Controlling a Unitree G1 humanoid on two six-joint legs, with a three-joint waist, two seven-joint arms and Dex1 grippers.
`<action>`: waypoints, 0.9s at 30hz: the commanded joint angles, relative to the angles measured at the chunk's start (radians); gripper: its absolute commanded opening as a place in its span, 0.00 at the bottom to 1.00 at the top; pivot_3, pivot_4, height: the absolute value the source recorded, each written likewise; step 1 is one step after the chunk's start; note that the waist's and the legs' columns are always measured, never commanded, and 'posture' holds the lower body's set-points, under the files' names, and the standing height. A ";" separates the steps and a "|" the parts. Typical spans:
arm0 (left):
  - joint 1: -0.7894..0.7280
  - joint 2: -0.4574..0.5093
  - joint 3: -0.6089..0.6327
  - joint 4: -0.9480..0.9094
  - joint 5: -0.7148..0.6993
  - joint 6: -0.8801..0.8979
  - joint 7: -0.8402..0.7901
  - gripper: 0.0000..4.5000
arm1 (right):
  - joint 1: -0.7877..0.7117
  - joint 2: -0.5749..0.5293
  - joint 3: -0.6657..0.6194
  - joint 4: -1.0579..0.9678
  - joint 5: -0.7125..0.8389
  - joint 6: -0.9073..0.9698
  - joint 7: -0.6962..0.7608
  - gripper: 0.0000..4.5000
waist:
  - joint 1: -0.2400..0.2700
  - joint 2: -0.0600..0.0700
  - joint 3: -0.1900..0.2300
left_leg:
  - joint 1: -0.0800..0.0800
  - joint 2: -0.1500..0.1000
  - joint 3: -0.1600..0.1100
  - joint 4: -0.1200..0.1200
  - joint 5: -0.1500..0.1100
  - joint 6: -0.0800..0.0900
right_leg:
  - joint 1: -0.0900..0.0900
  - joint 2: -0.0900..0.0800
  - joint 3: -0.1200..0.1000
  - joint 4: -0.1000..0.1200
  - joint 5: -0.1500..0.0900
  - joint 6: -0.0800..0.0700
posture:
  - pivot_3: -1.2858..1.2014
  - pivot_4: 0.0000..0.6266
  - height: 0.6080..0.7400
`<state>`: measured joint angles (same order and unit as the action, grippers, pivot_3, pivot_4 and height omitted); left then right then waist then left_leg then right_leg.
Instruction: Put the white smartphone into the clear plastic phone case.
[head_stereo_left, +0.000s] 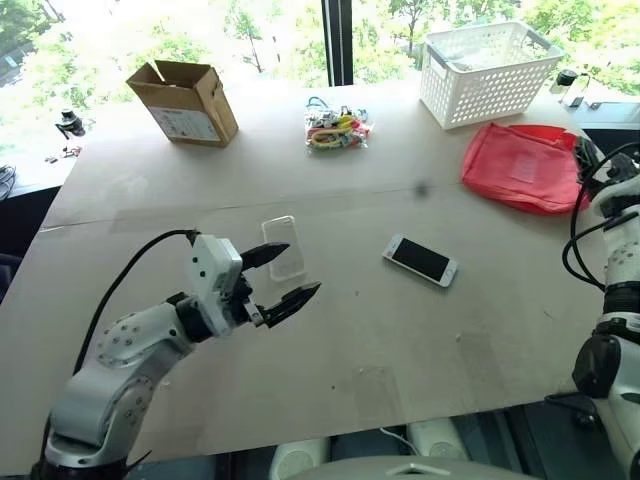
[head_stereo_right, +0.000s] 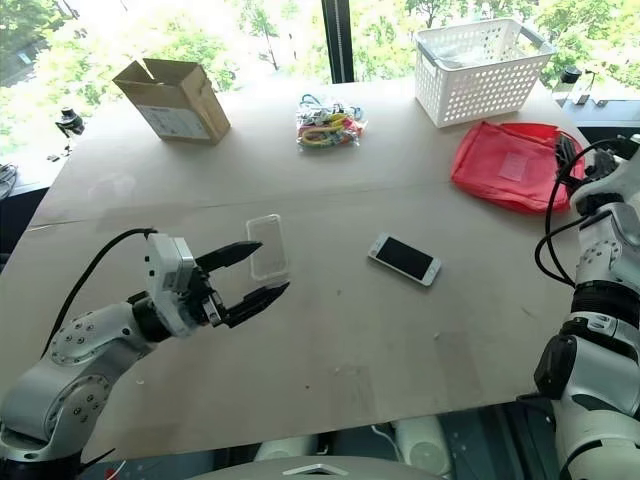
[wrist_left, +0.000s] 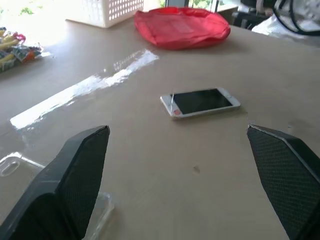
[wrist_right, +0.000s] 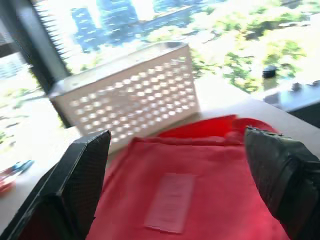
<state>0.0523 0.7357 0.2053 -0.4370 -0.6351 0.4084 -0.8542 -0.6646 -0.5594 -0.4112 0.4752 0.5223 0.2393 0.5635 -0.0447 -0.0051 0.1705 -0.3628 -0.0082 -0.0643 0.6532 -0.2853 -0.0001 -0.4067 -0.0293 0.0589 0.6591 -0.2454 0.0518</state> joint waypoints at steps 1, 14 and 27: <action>-0.094 0.076 -0.008 0.206 0.067 -0.119 -0.188 1.00 | 0.084 -0.020 0.125 -0.209 0.041 0.116 0.190 0.99 | 0.003 0.000 0.000 | 0.000 0.001 -0.001 0.000 0.000 0.000 | 0.000 0.001 -0.001 0.000 0.000 0.000 | 0.52 0.24 1.00; -0.613 0.121 -0.340 1.012 0.441 -0.653 -0.720 1.00 | 0.397 -0.122 0.336 -0.651 0.060 0.274 0.433 0.99 | 0.006 -0.002 0.001 | -0.021 -0.003 -0.004 0.008 0.000 0.000 | -0.016 -0.004 -0.006 0.000 0.000 0.001 | 0.52 0.24 1.00; -0.944 0.024 -0.527 1.488 0.658 -0.920 -0.760 0.87 | 0.464 -0.163 0.320 -0.764 0.099 0.301 0.480 1.00 | 0.005 -0.003 0.001 | -0.018 -0.005 -0.014 0.018 0.000 0.000 | -0.006 -0.004 -0.014 0.006 0.000 0.001 | 0.52 0.24 1.00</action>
<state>-0.8824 0.7594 -0.3069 0.9939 -0.0306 -0.4819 -1.6108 -0.2046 -0.7061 -0.0583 -0.2379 0.6003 0.5607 1.0185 -0.0400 -0.0077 0.1718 -0.3810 -0.0134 -0.0788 0.6715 -0.2852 0.0003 -0.4127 -0.0335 0.0442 0.6650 -0.2452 0.0531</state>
